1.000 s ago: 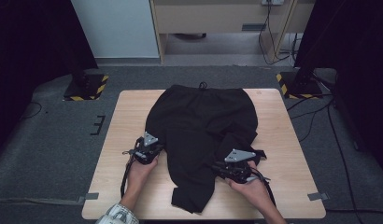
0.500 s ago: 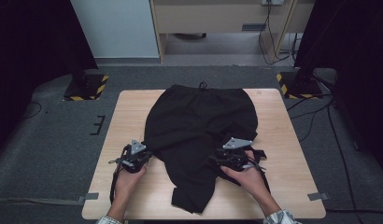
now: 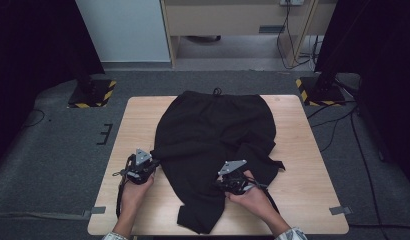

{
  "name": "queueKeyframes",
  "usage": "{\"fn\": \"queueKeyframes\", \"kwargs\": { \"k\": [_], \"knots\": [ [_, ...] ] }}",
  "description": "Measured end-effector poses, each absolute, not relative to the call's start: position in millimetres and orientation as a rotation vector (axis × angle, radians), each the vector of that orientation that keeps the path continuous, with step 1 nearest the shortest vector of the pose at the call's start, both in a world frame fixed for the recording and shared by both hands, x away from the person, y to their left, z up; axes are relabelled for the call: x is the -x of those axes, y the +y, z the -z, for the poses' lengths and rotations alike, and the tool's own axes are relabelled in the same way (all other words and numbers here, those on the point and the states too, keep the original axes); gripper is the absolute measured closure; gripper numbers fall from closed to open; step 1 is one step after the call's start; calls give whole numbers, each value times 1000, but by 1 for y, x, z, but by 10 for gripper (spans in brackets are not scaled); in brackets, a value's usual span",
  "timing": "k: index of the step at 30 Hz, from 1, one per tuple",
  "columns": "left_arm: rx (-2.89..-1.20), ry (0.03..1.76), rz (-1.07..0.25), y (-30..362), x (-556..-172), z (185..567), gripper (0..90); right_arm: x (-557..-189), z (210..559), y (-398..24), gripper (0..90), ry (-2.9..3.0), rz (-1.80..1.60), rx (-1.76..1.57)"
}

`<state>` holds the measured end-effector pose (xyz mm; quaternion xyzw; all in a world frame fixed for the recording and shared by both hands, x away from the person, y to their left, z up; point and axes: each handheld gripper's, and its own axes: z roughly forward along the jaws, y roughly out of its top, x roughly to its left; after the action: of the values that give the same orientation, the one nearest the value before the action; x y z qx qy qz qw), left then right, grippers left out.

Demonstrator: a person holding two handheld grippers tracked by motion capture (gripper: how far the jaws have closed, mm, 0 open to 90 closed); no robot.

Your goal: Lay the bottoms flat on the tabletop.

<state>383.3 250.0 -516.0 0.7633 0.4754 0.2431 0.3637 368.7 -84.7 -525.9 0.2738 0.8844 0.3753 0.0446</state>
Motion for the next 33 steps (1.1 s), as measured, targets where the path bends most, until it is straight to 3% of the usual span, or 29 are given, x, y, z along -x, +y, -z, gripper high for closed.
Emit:
{"fn": "queueKeyframes", "kwargs": {
  "k": [4,5,6,7,11,14,15,16,26,31,33],
  "knots": [
    [-1953,1249,-630,252,-389,518,878,-361,527,-70,859,2739,-1179,-780],
    [-1959,1247,-629,253,-390,518,878,-360,527,-68,831,2747,-1186,-760],
    [-1956,1241,-632,252,-387,517,843,-357,524,-64,731,2749,-1195,-746],
    [-1949,1236,-631,253,-386,515,830,-357,523,-65,709,2742,-1206,-745],
    [-1933,1241,-619,252,-374,511,676,-365,510,-82,577,2665,-1265,-803],
    [-1942,1245,-614,251,-368,510,582,-369,505,-94,526,2620,-1286,-831],
    [-1932,1263,-617,249,-365,510,582,-372,502,-99,500,2592,-1294,-848],
    [-1932,1289,-603,247,-361,511,485,-377,498,-111,470,2527,-1312,-904],
    [-1963,1275,-520,230,-345,518,348,-390,505,-111,452,2457,-1238,-958],
    [-2057,1256,-505,224,-345,527,354,-394,518,-100,509,2518,-1148,-949],
    [-2077,1226,-510,222,-344,529,398,-392,522,-97,538,2558,-1128,-917]
  ]
}}
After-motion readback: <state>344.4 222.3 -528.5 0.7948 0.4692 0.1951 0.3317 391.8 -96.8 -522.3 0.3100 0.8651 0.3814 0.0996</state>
